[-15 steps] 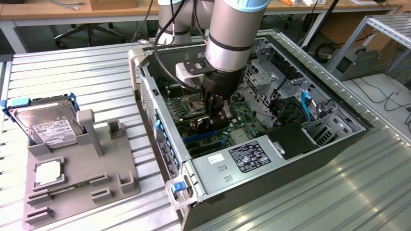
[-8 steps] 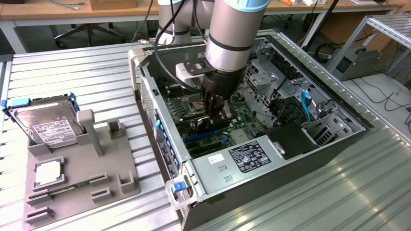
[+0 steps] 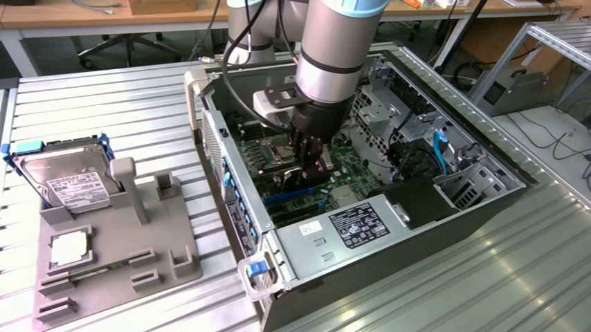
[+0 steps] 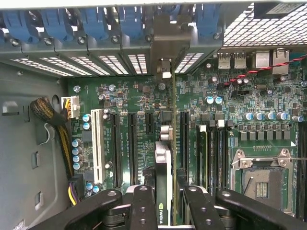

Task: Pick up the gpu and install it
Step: 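Insert the gpu into the slot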

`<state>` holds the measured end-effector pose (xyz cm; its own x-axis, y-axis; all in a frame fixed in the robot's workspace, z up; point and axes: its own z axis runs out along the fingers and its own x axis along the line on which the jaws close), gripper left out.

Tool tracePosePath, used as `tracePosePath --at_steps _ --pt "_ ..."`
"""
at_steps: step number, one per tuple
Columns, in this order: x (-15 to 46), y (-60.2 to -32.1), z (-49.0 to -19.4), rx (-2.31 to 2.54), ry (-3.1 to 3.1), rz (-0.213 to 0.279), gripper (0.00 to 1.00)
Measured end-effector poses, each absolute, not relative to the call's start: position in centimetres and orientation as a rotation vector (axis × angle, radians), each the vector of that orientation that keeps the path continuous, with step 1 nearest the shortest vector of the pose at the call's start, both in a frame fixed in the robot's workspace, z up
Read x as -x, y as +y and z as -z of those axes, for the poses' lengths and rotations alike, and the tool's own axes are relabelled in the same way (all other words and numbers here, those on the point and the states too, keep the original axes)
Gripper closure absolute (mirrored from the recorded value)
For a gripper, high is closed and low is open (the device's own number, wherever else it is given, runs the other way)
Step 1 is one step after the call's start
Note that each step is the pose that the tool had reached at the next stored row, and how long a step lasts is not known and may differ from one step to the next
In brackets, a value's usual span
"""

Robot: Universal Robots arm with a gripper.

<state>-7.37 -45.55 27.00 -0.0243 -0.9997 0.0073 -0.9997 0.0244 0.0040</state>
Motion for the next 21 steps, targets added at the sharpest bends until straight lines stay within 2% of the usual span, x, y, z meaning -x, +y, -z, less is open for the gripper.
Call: tracePosePath --at_steps 21 --pt "7.58 -45.55 -26.94 -2.195 -2.249 -0.017 0.73"
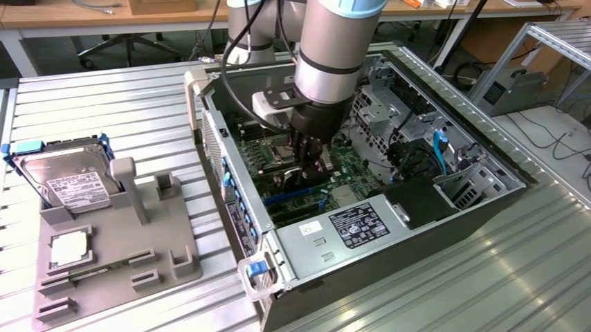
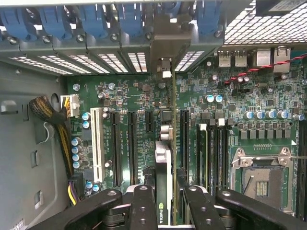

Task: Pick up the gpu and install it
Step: 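Insert the gpu into the slot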

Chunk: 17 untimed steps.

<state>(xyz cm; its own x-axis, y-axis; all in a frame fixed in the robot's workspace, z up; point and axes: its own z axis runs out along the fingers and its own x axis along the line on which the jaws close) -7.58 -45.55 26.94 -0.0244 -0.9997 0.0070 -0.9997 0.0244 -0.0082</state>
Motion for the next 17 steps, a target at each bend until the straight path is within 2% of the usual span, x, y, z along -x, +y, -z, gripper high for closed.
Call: tracePosePath --at_steps 17 --pt "7.80 -45.55 -26.83 2.191 2.245 0.022 0.73"
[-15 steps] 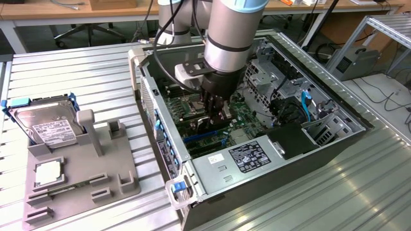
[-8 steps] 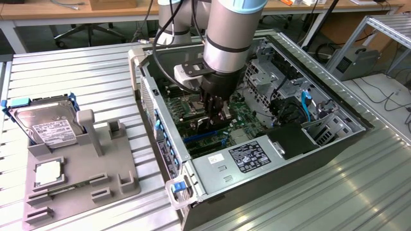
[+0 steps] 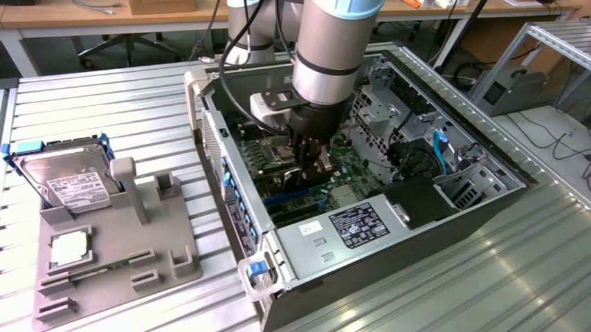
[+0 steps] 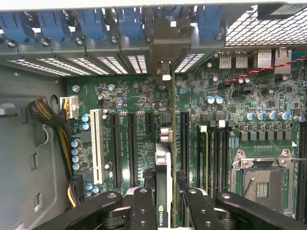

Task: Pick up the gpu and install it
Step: 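Insert the gpu into the slot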

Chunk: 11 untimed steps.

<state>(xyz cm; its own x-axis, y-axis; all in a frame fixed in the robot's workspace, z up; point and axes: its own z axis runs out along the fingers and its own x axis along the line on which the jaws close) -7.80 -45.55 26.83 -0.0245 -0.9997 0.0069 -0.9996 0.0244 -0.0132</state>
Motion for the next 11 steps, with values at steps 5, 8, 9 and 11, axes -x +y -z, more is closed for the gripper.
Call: tracePosePath --at_steps 5,8,9,11 --pt "7.60 -45.56 -26.83 2.197 2.253 0.008 0.73" --pt "7.59 -45.56 -26.83 2.197 2.253 0.007 0.73" --pt "7.57 -45.55 -26.83 2.197 2.253 0.007 0.73" --pt "7.54 -45.56 -26.84 2.198 2.254 0.006 0.73"
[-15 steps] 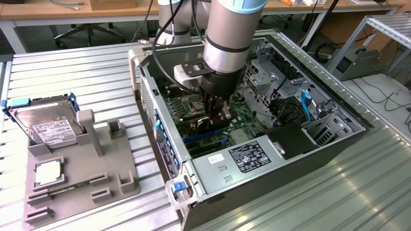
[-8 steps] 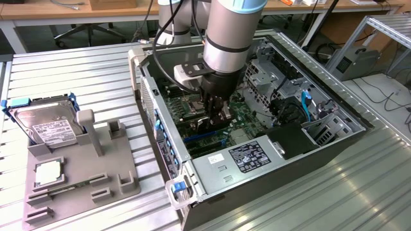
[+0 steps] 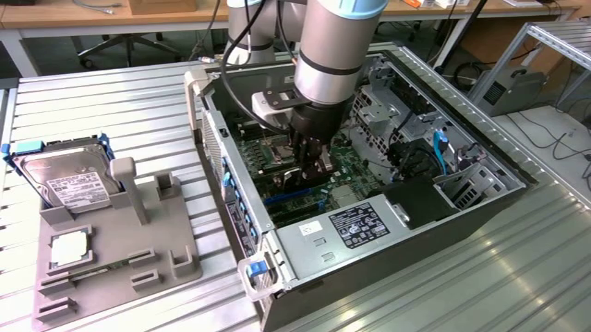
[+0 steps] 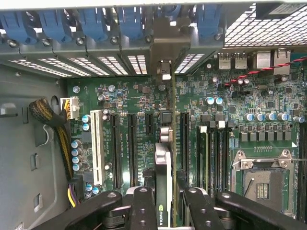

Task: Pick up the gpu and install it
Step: 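Insert the gpu into the slot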

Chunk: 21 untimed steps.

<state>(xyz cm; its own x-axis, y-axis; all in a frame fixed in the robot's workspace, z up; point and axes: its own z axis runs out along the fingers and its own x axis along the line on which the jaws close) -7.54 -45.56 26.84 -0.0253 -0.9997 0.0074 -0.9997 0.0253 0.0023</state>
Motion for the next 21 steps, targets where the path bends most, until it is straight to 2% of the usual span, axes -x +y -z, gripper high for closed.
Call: tracePosePath --at_steps 21 --pt "7.53 -45.56 -26.55 -2.188 -2.244 -0.005 0.73"
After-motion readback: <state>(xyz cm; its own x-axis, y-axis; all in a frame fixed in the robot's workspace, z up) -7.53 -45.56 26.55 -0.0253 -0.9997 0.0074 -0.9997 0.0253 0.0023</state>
